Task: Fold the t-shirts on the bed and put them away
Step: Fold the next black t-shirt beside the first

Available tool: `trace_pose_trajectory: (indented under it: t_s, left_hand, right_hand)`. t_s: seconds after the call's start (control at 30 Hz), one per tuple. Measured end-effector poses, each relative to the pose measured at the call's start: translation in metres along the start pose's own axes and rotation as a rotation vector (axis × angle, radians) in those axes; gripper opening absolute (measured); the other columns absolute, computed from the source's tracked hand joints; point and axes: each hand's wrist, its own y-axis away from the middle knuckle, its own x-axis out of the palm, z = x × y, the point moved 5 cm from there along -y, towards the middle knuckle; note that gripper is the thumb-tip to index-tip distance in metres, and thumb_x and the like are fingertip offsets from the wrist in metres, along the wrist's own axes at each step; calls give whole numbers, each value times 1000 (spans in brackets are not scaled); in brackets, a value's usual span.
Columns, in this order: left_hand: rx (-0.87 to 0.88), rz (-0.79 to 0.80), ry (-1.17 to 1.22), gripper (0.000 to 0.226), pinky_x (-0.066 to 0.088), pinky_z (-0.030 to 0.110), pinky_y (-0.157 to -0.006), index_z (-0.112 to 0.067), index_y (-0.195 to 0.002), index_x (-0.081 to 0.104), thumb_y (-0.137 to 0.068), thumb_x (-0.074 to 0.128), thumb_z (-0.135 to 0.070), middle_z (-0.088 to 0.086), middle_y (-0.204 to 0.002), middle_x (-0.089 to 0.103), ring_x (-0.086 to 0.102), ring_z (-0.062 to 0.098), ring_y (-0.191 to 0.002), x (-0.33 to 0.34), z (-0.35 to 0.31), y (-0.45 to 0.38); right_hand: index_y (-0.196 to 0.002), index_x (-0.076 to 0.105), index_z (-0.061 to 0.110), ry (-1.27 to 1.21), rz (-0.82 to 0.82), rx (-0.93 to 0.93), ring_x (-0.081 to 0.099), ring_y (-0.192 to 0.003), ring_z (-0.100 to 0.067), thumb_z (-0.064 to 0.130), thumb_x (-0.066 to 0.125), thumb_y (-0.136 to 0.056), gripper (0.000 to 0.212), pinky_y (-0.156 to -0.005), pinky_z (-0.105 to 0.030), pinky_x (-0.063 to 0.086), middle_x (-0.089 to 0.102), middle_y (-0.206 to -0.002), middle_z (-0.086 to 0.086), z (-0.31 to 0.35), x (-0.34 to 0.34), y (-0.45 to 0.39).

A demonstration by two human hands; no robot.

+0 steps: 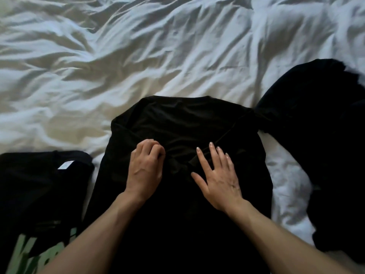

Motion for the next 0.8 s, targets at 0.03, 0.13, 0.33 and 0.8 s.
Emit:
trace_pose_trajectory:
  t_s: [0.03, 0.13, 0.33, 0.8]
  left_hand:
    - [-8, -2, 31, 10, 46, 41, -86, -11, -94, 63, -87, 69, -9, 4, -109, 60, 53, 27, -114, 3, -4, -5]
    - [-11, 34, 80, 10, 49, 46, -91, -10, -96, 63, -88, 68, -8, 5, -110, 61, 54, 28, -118, 16, -15, -13]
    - [125, 135, 92, 9, 48, 45, -101, -7, -102, 62, -94, 59, -9, 10, -120, 60, 49, 30, -132, 27, -26, -5]
    - [134, 144, 156, 41, 37, 43, -115, -10, -134, 51, -97, 51, -28, 10, -152, 39, 34, 26, -144, 20, -25, -8]
  right_hand:
    - [-157, 14, 26, 4, -14, 18, 22, -148, -34, 62, 21, -97, 70, -119, -47, 17, 17, -161, -18, -3, 1, 1]
    - [-156, 6, 28, -58, -29, 127, 17, -149, -33, 63, 16, -96, 71, -119, -46, 12, 12, -163, -17, -8, 0, -1]
    - [-156, 21, 23, -116, -57, 166, 23, -148, -35, 57, 20, -98, 68, -117, -50, 19, 19, -161, -18, 8, 0, 0]
    - [-155, -8, 33, -413, -67, 41, 14, -150, -25, 68, 17, -95, 74, -119, -44, 24, 0, -165, -8, 16, -19, 9]
